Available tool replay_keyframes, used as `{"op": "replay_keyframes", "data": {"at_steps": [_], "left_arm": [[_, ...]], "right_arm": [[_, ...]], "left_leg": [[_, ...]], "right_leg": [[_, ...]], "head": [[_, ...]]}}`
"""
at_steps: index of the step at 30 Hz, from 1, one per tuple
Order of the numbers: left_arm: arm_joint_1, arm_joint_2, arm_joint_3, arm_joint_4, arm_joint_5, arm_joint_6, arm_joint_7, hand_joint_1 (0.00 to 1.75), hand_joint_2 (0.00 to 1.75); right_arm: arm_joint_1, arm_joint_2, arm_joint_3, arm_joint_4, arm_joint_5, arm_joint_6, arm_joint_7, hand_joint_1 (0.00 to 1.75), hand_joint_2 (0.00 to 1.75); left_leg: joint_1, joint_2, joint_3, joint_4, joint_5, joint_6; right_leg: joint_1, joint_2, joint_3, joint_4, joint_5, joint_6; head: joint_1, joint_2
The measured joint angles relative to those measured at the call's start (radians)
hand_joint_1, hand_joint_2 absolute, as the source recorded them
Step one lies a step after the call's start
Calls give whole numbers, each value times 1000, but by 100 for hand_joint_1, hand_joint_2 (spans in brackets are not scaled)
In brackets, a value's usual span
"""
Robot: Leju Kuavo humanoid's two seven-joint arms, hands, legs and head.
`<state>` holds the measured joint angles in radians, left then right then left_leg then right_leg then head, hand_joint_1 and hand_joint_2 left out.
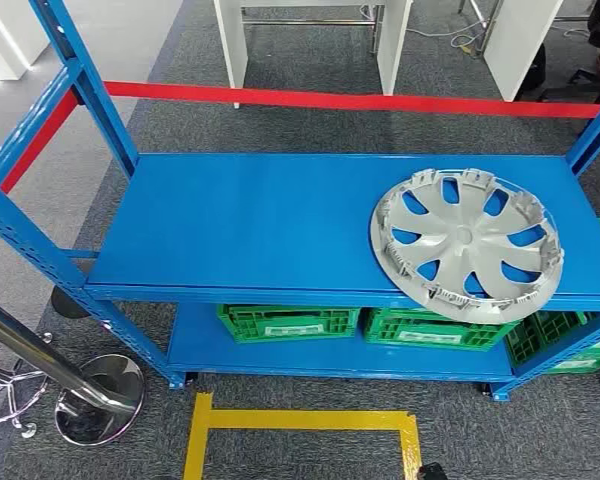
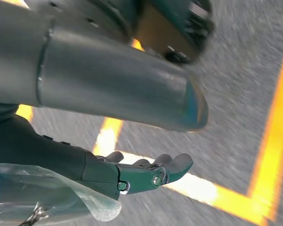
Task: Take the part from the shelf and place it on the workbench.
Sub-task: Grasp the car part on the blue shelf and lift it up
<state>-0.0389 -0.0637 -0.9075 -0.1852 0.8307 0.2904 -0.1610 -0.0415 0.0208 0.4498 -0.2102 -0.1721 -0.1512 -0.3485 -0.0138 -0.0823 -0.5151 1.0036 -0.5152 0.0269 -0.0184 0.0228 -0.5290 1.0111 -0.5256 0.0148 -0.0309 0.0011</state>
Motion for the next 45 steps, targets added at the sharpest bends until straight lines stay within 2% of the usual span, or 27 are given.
{"op": "replay_keyframes", "data": {"at_steps": [4,7,10,13,22,26,33,45], "left_arm": [[0,3,-9,6,-4,29,7,0,0],[-1,12,-22,13,-12,47,15,0,0],[-1,24,-35,19,-14,48,16,0,0],[-1,32,-43,24,-14,48,16,0,0],[-2,40,-53,29,-9,49,13,0,0],[-2,43,-54,30,7,42,6,0,0],[-3,47,-54,31,21,30,-5,0,0],[-3,48,-54,32,22,29,-6,0,0]], "right_arm": [[-14,4,44,-75,82,-80,8,0,0],[-3,-8,72,-221,184,-142,63,0,0],[22,-30,81,-401,266,-140,126,0,0],[41,-42,81,-510,299,-130,141,0,0],[75,-54,78,-643,343,-123,117,0,0],[95,-58,78,-719,392,-122,114,0,175],[114,-72,78,-840,423,-122,115,0,175],[126,-82,78,-883,424,-122,115,0,175]], "left_leg": [[0,0,0,0,0,0],[0,0,0,0,0,0],[0,0,0,0,0,0],[0,0,0,0,0,0],[0,1,0,0,0,0],[0,1,0,0,0,0],[0,1,0,0,0,0],[0,1,0,0,0,0]], "right_leg": [[0,0,0,0,0,0],[0,0,0,0,0,0],[0,0,0,0,0,0],[0,0,0,0,0,0],[0,1,0,0,0,0],[0,1,0,0,0,0],[0,1,0,0,0,0],[0,1,0,0,0,0]], "head": [[0,0],[0,0],[0,0],[0,0],[0,0],[0,0],[0,0],[0,0]]}}
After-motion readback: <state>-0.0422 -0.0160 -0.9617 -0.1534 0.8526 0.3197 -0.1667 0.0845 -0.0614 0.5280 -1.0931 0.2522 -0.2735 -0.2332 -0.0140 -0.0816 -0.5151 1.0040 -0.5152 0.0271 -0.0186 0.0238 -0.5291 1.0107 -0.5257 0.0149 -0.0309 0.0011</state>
